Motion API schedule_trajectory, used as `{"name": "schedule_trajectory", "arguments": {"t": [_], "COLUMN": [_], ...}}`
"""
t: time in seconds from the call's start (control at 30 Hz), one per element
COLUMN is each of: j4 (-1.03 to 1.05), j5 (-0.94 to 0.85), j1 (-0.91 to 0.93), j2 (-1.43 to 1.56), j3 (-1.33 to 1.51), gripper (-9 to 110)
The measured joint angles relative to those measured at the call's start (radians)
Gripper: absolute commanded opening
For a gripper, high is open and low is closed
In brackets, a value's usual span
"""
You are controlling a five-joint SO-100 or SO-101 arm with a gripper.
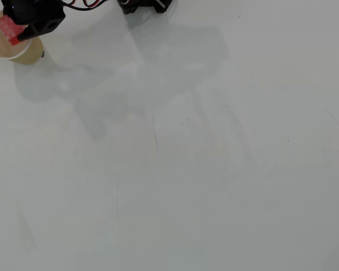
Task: Pick up the cube and drop it in the cup.
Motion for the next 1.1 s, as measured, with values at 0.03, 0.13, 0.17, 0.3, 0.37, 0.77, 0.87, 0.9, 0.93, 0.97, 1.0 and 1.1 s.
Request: {"name": "schedule_trajectory", "arguments": {"t": [0.03, 0.13, 0.17, 0.3, 0.37, 0.77, 0.87, 0.9, 0.93, 0.97, 1.0, 1.1], "j4": [0.0, 0.0, 0.0, 0.0, 0.0, 0.0, -0.025, -0.04, -0.06, -0.078, -0.094, -0.117], "j5": [0.0, 0.0, 0.0, 0.0, 0.0, 0.0, 0.0, -0.002, -0.005, -0.006, -0.008, -0.008], "j1": [-0.002, -0.002, -0.002, -0.002, -0.002, -0.003, -0.035, -0.043, -0.044, -0.044, -0.046, -0.084], "j2": [0.0, 0.0, 0.0, 0.0, 0.0, 0.0, 0.0, 0.0, 0.0, 0.0, 0.0, 0.008], "j3": [0.0, 0.0, 0.0, 0.0, 0.0, 0.0, 0.0, 0.0, 0.0, 0.0, 0.0, 0.0], "gripper": [29, 33, 33, 35, 35, 25, 13, 10, 8, 5, 3, 0]}}
